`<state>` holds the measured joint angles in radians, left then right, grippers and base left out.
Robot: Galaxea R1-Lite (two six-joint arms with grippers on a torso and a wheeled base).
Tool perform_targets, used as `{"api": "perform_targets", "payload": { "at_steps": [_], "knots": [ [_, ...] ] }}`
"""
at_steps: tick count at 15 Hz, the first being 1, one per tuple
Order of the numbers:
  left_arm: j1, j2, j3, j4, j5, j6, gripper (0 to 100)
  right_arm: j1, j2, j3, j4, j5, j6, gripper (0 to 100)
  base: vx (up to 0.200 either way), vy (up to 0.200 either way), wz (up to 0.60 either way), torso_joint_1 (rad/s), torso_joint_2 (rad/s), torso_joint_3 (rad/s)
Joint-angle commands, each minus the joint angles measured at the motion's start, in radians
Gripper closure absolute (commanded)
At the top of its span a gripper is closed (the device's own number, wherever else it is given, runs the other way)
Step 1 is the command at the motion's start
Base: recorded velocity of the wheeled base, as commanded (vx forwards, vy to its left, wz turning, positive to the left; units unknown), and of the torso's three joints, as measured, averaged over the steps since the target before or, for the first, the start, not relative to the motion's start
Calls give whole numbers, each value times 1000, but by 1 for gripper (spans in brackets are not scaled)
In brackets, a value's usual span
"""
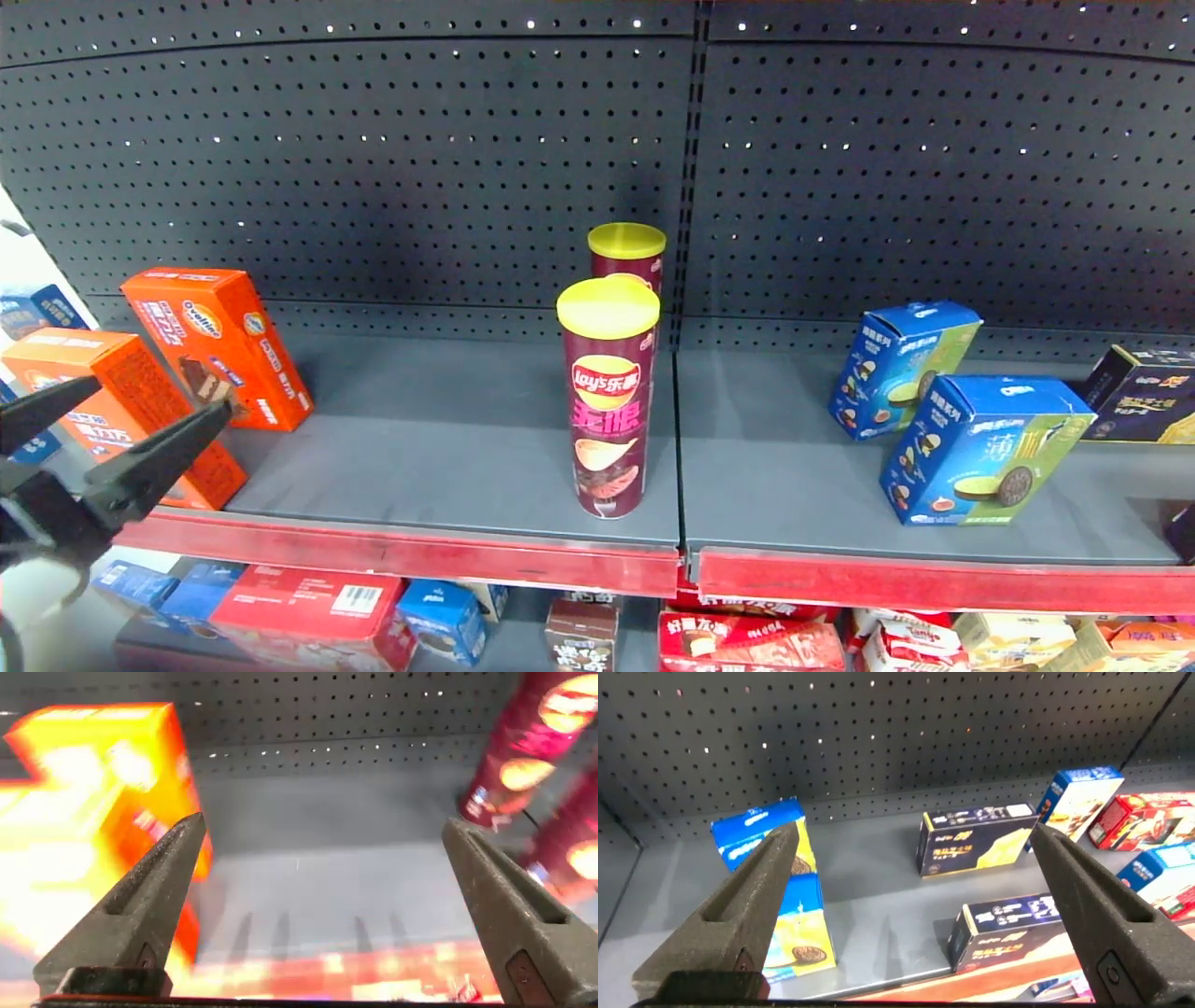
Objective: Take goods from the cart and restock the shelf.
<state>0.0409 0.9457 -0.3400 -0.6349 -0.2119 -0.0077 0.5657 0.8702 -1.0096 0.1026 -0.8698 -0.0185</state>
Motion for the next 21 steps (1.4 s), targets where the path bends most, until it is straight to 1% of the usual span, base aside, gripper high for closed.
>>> {"api": "perform_targets", "payload": {
  "at_steps": [1, 3, 4, 5, 6, 7, 8, 9, 11, 13, 14, 15, 16, 17, 18, 19, 20, 21],
  "knots": [
    [17, -335, 211, 52, -3, -2, 0, 0, 16, -29, 3, 0, -6, 0, 0, 0, 0, 0, 0, 0],
    [14, -472, 329, 81, -1, -5, 0, 0, 24, -38, 6, 0, -8, 0, 0, 0, 0, 0, 0, 0],
    [16, -599, 337, 222, -1, -28, 0, 0, 29, -38, 5, 0, -21, 0, 0, 0, 0, 0, 0, 0],
    [4, -713, 326, 357, -3, -49, 0, -1, 27, -38, 5, 0, -31, 0, 0, 0, 0, 0, 0, 0],
    [-12, -780, 325, 431, -3, -49, 0, -1, 26, -38, 5, 0, -32, 0, 0, 0, 0, 0, 0, 0],
    [-39, -946, 322, 616, 9, -34, 0, -3, 24, -44, 5, -5, -51, 0, 0, 0, 0, 0, 0, 0],
    [-39, -946, 315, 620, 34, -23, 0, -3, 21, -49, 5, -6, -64, 0, 0, 0, 0, 0, 0, 0],
    [-39, -944, 315, 590, 52, -29, 0, -3, 21, -52, 3, -6, -70, 0, 0, 0, 0, 0, 0, 0],
    [-39, -946, 337, 572, 97, -9, 0, -4, 27, -57, -4, -6, -70, 0, 0, 0, 0, 0, 0, 0],
    [-39, -946, 337, 572, 210, 0, 0, -4, 24, -57, -4, -5, -70, 0, 0, 0, 0, 0, 0, 0],
    [-39, -946, 335, 572, 246, 3, 0, -4, 19, -57, -4, -5, -70, 0, 0, 0, 0, 0, 0, 0],
    [-39, -946, 334, 572, 276, 18, 0, -6, 16, -57, -4, -6, -70, 0, 0, 0, 0, 0, 0, 0],
    [-39, -946, 334, 574, 321, 51, 0, -6, 12, -58, -4, -6, -70, 0, 0, 0, 0, 0, 0, 0],
    [-39, -946, 332, 577, 367, 100, 0, -14, 7, -61, -3, -6, -70, 0, 0, 0, 0, 0, 0, 0],
    [-39, -944, 332, 577, 384, 112, 0, -17, 3, -58, -1, -5, -70, 0, 0, 0, 0, 0, 0, 0],
    [-39, -946, 332, 580, 427, 117, 0, -20, -16, -50, 3, -3, -69, 0, 0, 0, 0, 0, 0, 0],
    [-39, -946, 334, 580, 471, 110, 0, -20, -25, -43, 3, -5, -67, 0, 0, 0, 0, 0, 0, 0],
    [-39, -946, 334, 583, 519, 92, 0, -20, -37, -40, 3, -3, -67, 0, 0, 0, 0, 0, 0, 0]
  ]
}}
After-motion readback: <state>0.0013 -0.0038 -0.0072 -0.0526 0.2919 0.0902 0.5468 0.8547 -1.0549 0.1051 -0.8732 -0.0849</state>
